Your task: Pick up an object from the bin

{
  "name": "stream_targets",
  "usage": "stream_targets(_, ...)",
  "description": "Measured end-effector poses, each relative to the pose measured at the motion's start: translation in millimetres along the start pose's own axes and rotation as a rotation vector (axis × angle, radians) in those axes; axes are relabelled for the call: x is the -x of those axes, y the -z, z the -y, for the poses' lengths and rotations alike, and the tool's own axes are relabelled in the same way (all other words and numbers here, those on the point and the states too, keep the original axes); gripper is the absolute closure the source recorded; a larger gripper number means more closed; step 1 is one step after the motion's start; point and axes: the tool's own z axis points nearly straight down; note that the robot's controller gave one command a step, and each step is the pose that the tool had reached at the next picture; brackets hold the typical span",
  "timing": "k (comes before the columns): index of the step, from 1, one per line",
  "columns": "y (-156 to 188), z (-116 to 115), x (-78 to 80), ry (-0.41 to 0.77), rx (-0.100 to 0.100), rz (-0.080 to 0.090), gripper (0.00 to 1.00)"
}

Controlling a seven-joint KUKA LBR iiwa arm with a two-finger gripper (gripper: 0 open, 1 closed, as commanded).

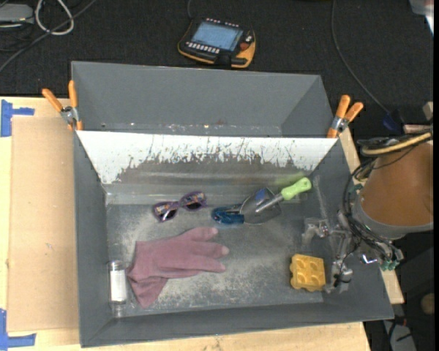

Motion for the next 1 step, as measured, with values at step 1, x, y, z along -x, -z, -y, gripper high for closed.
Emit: stream_targets(1, -45.8, 17.0, 31.5, -0.218, 0.011, -0.026, 0.0)
